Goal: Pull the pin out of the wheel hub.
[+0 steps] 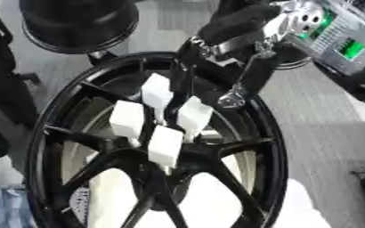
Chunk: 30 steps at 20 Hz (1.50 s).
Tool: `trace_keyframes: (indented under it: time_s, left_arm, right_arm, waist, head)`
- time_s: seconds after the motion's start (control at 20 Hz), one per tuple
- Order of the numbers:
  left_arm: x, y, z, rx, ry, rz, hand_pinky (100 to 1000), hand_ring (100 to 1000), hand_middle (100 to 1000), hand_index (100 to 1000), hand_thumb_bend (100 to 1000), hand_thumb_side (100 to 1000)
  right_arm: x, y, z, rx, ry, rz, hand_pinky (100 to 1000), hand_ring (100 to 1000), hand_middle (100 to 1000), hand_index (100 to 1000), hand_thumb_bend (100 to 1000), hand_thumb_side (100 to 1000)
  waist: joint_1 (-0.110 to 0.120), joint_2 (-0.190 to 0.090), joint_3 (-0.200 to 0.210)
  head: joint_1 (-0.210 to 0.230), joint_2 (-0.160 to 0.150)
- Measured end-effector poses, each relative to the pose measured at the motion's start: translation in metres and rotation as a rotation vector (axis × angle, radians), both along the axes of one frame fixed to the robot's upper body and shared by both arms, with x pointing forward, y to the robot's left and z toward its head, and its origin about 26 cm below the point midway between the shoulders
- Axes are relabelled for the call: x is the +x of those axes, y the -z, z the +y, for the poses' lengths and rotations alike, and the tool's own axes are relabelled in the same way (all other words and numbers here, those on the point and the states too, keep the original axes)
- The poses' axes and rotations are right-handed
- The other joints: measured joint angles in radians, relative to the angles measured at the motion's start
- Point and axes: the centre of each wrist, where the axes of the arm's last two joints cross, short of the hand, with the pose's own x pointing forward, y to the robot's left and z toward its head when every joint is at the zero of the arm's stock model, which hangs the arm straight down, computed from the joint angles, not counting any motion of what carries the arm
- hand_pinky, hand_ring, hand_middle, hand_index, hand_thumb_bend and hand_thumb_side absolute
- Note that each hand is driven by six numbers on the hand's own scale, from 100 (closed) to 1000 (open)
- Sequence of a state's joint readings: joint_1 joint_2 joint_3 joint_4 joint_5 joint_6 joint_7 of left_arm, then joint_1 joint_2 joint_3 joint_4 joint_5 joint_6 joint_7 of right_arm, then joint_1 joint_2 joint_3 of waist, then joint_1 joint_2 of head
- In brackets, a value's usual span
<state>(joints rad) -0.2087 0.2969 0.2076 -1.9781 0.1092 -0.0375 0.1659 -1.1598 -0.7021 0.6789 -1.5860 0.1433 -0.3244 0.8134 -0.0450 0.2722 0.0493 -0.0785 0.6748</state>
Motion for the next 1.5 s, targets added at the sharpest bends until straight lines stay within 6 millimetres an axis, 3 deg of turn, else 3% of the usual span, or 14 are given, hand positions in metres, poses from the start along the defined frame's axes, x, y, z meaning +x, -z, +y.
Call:
trace_keyframes:
  time_s: [0.3, 0.6, 0.95, 1.5]
  left_arm:
    - [-0.001, 0.003, 0.001, -0.001, -0.004, 0.01, 749, 742, 649, 836, 100, 657]
    - [-0.002, 0.005, 0.001, -0.009, -0.006, 0.014, 749, 742, 649, 836, 100, 660]
    - [-0.002, 0.005, 0.002, -0.01, -0.011, 0.013, 751, 742, 649, 836, 100, 662]
    - [-0.002, 0.005, 0.002, -0.016, -0.008, 0.013, 753, 742, 649, 835, 100, 664]
  right_arm:
    - [-0.007, 0.001, -0.002, 0.003, 0.042, -0.023, 909, 872, 811, 854, 134, 150]
    - [-0.017, 0.001, 0.0, 0.017, 0.07, -0.053, 912, 881, 821, 858, 157, 161]
    - [-0.022, 0.004, 0.0, 0.004, 0.126, -0.092, 922, 897, 831, 861, 256, 200]
    - [-0.021, 0.016, 0.001, -0.019, 0.188, -0.102, 919, 890, 818, 861, 163, 284]
  waist:
    - [0.005, 0.005, -0.016]
    - [0.007, 0.017, -0.021]
    - [0.009, 0.027, -0.024]
    - [0.013, 0.037, -0.022]
  head:
    - [0.035, -0.013]
    - [0.05, -0.026]
    - [0.059, -0.027]
    - [0.057, -0.027]
